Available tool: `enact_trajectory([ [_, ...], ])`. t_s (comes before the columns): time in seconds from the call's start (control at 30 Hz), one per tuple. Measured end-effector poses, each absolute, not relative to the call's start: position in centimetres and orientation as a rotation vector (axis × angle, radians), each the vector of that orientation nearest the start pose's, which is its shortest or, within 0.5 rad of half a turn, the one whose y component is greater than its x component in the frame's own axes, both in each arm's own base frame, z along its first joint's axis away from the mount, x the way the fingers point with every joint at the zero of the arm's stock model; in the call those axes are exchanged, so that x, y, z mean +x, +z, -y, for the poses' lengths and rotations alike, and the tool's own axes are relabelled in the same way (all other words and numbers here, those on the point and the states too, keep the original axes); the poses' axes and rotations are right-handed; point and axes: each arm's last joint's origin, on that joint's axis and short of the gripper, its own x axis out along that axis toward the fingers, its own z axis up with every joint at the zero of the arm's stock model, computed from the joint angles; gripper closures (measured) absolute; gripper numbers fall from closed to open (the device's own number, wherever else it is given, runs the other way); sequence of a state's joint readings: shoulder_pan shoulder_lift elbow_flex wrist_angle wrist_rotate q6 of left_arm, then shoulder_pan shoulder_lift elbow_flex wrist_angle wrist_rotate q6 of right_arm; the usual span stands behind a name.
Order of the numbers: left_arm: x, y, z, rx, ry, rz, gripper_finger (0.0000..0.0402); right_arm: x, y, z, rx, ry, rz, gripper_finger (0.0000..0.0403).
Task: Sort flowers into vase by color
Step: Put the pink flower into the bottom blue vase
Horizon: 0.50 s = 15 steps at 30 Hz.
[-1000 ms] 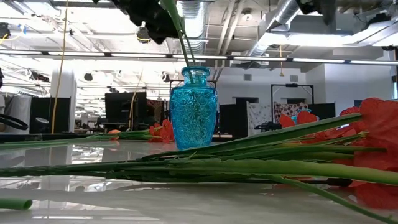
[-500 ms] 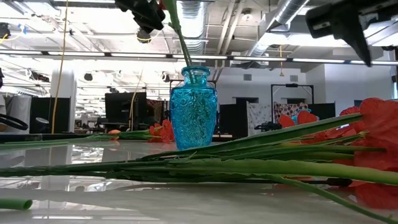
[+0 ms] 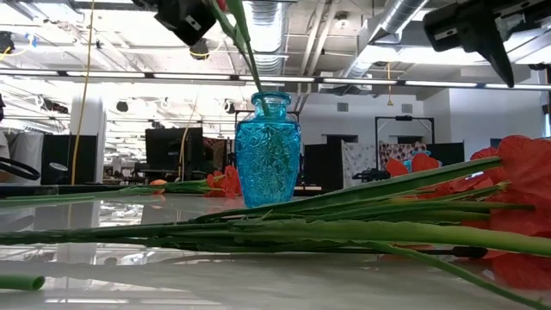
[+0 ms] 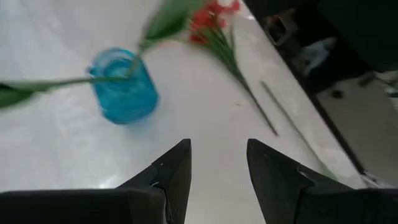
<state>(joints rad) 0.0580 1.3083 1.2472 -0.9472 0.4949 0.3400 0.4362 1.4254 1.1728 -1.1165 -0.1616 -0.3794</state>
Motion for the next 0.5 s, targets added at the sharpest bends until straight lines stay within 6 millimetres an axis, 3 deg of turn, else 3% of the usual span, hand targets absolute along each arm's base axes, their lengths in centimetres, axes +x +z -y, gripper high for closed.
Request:
enact_trajectory([
  [0.5, 24.63, 32.55, 0.43, -0.07, -0.657, -0.899, 0.0259, 22.78, 26.73, -11.12, -0.49, 0.748, -1.271, 0.0101],
])
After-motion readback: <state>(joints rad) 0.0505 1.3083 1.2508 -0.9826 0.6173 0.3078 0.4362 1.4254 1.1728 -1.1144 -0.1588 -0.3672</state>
